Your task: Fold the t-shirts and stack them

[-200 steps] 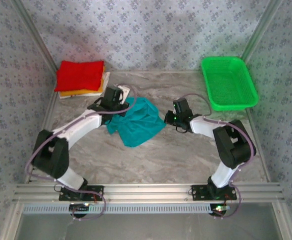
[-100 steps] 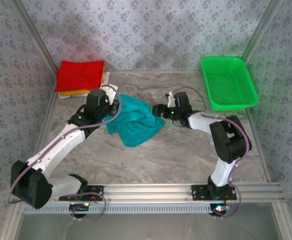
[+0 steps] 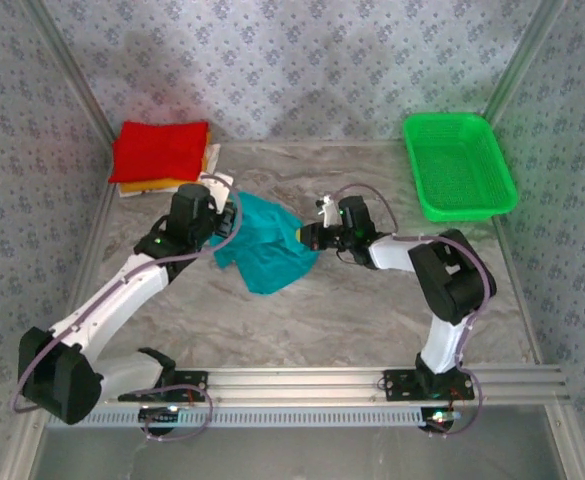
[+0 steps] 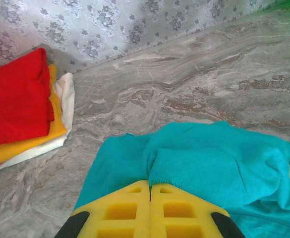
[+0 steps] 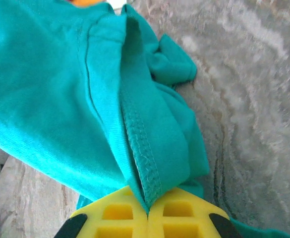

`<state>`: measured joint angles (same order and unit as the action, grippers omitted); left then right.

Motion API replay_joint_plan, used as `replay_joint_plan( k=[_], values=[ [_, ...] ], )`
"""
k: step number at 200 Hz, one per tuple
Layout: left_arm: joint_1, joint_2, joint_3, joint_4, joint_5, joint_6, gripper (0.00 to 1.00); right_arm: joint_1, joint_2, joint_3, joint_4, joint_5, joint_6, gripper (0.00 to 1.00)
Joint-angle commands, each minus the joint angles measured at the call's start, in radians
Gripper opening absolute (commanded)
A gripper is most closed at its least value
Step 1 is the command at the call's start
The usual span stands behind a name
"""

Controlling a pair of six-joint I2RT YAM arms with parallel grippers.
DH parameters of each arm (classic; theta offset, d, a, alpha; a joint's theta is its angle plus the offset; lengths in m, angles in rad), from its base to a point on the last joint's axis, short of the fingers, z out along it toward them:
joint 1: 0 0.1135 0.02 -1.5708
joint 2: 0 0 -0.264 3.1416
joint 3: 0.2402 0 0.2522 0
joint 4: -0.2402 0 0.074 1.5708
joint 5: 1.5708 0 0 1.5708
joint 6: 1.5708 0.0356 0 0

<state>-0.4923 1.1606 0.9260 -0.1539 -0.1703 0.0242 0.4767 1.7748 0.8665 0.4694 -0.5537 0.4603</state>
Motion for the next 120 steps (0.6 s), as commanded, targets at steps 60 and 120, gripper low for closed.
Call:
replay_joint_plan(
  k=[60, 120],
  values=[
    [0.012, -0.283, 0.046, -0.013, 0.056, 0.004, 0.0, -0.043, -0.685, 0.105, -0.53, 0.296, -0.206, 0.0],
    [-0.006, -0.343, 0.347, -0.252, 0.44, 0.054, 0.0, -0.017, -0.895, 0.395, -0.837, 0.364, -0.272, 0.0]
  ],
)
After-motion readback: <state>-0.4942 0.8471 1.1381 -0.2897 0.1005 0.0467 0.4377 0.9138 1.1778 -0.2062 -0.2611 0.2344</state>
